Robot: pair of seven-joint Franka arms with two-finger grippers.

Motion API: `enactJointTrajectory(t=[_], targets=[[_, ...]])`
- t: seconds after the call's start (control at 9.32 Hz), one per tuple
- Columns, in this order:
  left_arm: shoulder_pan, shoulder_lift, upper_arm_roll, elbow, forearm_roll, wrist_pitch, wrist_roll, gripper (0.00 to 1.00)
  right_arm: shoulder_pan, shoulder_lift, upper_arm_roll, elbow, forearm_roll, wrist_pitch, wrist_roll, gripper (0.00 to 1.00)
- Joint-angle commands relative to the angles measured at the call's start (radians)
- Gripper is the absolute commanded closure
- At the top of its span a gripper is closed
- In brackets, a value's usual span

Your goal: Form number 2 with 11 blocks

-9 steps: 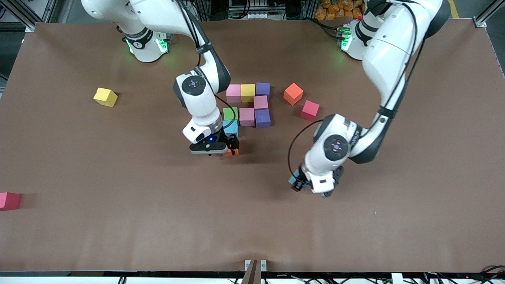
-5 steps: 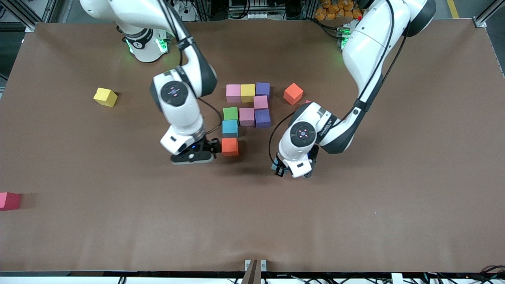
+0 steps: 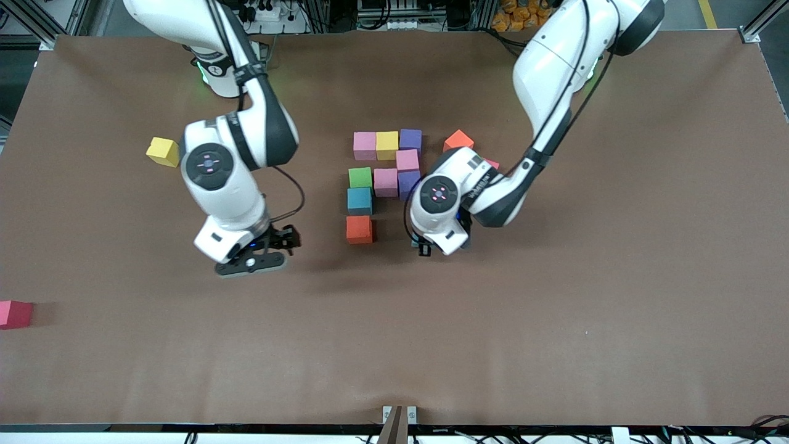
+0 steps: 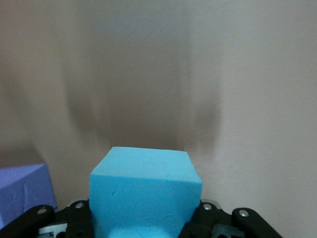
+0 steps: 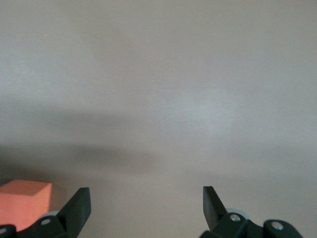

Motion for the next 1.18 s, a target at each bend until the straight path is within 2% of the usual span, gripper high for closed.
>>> enactJointTrajectory(t=[0.0, 0.11, 0.32, 0.54, 0.64, 0.86, 1.07], targets=[[-0.056, 0.008, 0.016, 0.013, -0.007, -0.015, -0.16, 1.0, -0.055, -0.03, -0.021, 0.018, -0.006, -0.052, -0.139, 0.0], [-0.082, 0.008, 0.023, 0.016, -0.007, -0.015, -0.217, 1.0, -0.078, -0.05, -0.041, 0.016, -0.003, -0.054, -0.219, 0.0], [-0.176, 0.017, 0.107, 0.02, -0.009, -0.007, -0.228, 1.0, -0.128, -0.076, -0.061, 0.018, -0.004, -0.056, -0.342, 0.0], [-0.262, 0.035, 0.192, 0.045, -0.007, 0.024, -0.211, 1.0, -0.17, -0.094, -0.06, 0.016, -0.004, -0.085, -0.4, 0.0], [-0.264, 0.038, 0.192, 0.048, -0.009, 0.051, -0.176, 1.0, -0.213, -0.131, -0.025, 0.009, -0.006, -0.106, -0.393, 0.0], [-0.271, 0.038, 0.192, 0.048, -0.009, 0.105, -0.121, 1.0, -0.433, -0.18, 0.226, 0.009, -0.027, -0.166, -0.32, 0.0], [-0.273, 0.043, 0.192, 0.054, -0.009, 0.16, -0.084, 1.0, -0.579, -0.215, 0.395, 0.009, -0.103, -0.2, -0.252, 0.0]])
